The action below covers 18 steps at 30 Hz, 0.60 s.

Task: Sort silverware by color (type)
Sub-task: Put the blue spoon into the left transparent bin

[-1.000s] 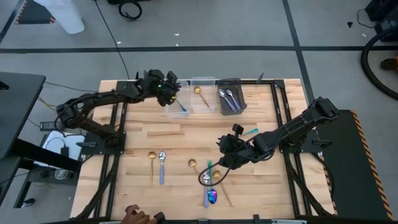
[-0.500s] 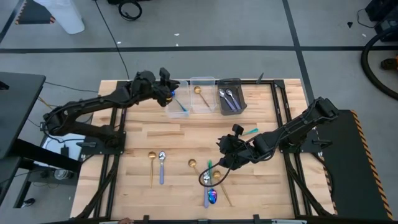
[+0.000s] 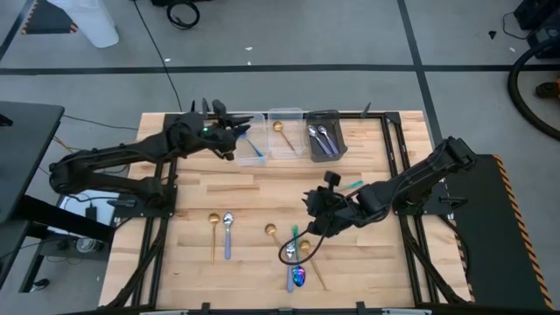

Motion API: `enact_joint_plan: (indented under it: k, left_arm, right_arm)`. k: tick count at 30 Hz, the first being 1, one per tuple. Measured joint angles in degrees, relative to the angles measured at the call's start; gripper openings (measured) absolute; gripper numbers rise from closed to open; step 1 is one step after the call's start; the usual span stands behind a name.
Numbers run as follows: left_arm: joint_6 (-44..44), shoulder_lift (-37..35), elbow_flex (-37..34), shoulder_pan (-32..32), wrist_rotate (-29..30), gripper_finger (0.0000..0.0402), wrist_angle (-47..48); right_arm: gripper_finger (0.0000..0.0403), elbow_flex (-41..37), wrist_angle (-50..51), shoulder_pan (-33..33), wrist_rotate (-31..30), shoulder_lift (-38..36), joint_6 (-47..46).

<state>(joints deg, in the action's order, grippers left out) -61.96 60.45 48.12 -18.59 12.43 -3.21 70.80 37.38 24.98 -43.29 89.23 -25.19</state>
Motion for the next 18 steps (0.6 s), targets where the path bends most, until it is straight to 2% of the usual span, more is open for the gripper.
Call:
enact_joint_plan:
  k: [3, 10, 18]
  left_arm:
    - [8.0, -2.1, 0.0, 1.6, 0.0, 0.0100, -0.2]
    - [33.7, -5.7, 0.0, 5.9, -0.1, 0.0100, 4.0]
    - [48.4, -6.5, 0.0, 12.7, -0.4, 0.0100, 18.8]
  right_arm:
    - [0.0089, 3.4, 2.4, -0.4, 0.0, 0.0, 2.9]
    - [0.0089, 9.5, 8.7, -2.1, 1.4, 0.0, 4.4]
    - [0.0089, 12.7, 12.0, -3.8, 4.7, 0.0, 5.3]
